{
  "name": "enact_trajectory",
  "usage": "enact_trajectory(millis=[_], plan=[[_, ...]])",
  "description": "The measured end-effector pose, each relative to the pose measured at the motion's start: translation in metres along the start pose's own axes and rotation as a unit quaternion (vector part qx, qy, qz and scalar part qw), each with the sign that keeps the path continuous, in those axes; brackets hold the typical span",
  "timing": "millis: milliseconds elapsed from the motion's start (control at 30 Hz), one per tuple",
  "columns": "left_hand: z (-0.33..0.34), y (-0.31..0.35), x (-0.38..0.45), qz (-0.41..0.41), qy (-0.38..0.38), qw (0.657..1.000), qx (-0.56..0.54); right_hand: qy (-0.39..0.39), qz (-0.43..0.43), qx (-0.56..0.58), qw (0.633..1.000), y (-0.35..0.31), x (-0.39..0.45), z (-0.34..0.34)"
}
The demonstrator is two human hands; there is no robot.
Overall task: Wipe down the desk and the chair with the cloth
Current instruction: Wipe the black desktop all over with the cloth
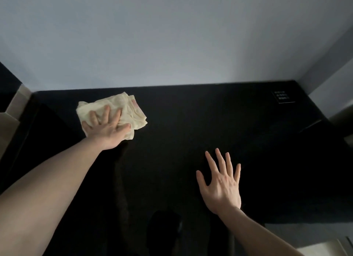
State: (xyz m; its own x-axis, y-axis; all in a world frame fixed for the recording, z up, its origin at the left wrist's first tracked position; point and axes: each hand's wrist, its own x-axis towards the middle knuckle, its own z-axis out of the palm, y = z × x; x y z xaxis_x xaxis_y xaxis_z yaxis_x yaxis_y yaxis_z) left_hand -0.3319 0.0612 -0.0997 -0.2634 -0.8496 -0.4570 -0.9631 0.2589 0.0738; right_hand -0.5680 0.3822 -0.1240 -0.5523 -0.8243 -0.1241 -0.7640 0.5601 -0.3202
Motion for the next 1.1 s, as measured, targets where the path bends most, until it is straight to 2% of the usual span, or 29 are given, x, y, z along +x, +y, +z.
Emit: enact_trajectory(millis=[400, 533, 633, 700, 800, 900, 967, 1100], plan=[[-0.003, 0.036, -0.014, -0.03, -0.031, 0.997, -0.058, 0.022, -0.028, 0.069, 0.997, 0.004, 0.0, 0.0], [0.002, 0.063, -0.022, -0.05, -0.037, 0.995, -0.081, 0.029, -0.037, 0.159, 0.986, 0.007, -0.004, -0.008], [0.007, 0.085, -0.019, -0.075, -0.029, 0.994, -0.08, 0.012, -0.044, 0.267, 0.963, 0.023, 0.005, -0.023], [0.009, 0.107, -0.019, -0.095, -0.028, 0.992, -0.084, 0.009, -0.068, 0.283, 0.957, 0.058, 0.025, -0.041], [0.016, 0.148, -0.018, -0.117, -0.01, 0.988, -0.099, 0.048, -0.12, 0.19, 0.973, 0.14, 0.073, -0.071], [0.02, 0.205, -0.011, -0.108, -0.006, 0.989, -0.099, 0.094, -0.093, 0.087, 0.987, 0.235, 0.121, -0.097], [0.02, 0.25, -0.007, -0.092, -0.011, 0.992, -0.088, 0.081, -0.065, 0.031, 0.994, 0.291, 0.142, -0.113], [0.019, 0.346, 0.009, -0.035, -0.015, 0.998, -0.056, 0.108, -0.038, 0.034, 0.993, 0.35, 0.159, -0.132]])
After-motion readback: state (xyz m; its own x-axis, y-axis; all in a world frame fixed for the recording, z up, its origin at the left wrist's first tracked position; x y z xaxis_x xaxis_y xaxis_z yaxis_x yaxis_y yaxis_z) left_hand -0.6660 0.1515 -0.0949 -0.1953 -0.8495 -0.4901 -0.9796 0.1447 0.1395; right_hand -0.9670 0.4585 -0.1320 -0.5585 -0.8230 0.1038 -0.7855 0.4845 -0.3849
